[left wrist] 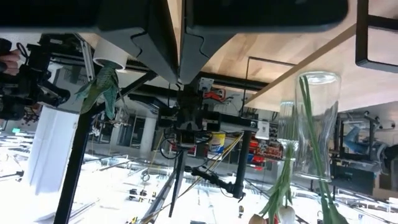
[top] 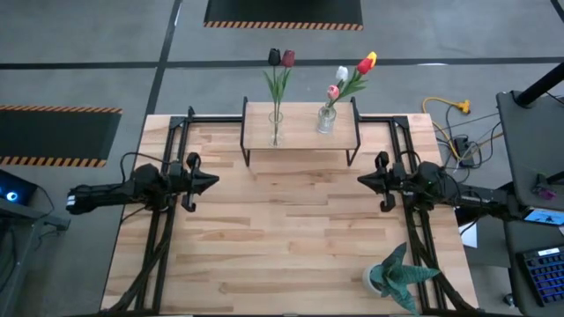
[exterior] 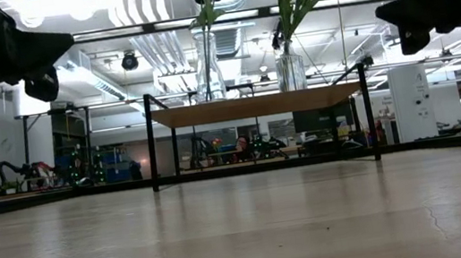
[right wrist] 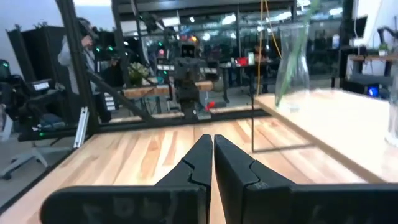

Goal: Pick and place flowers into a vace then onto a shelf
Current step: Return to Home Position

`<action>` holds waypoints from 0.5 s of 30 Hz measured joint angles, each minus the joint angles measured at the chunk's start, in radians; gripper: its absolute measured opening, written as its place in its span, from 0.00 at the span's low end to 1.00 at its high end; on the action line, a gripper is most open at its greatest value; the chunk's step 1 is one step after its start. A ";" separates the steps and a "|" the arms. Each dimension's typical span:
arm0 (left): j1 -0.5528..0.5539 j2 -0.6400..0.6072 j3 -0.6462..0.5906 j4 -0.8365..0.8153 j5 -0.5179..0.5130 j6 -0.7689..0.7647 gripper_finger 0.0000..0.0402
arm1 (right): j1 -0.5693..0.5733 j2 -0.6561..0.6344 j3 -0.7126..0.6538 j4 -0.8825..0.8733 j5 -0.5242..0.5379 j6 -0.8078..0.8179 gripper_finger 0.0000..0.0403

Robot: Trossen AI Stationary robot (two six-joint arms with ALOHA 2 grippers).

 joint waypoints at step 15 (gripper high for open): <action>0.000 0.000 0.000 -0.052 0.004 0.031 0.00 | 0.000 0.002 0.000 -0.051 -0.001 0.000 0.02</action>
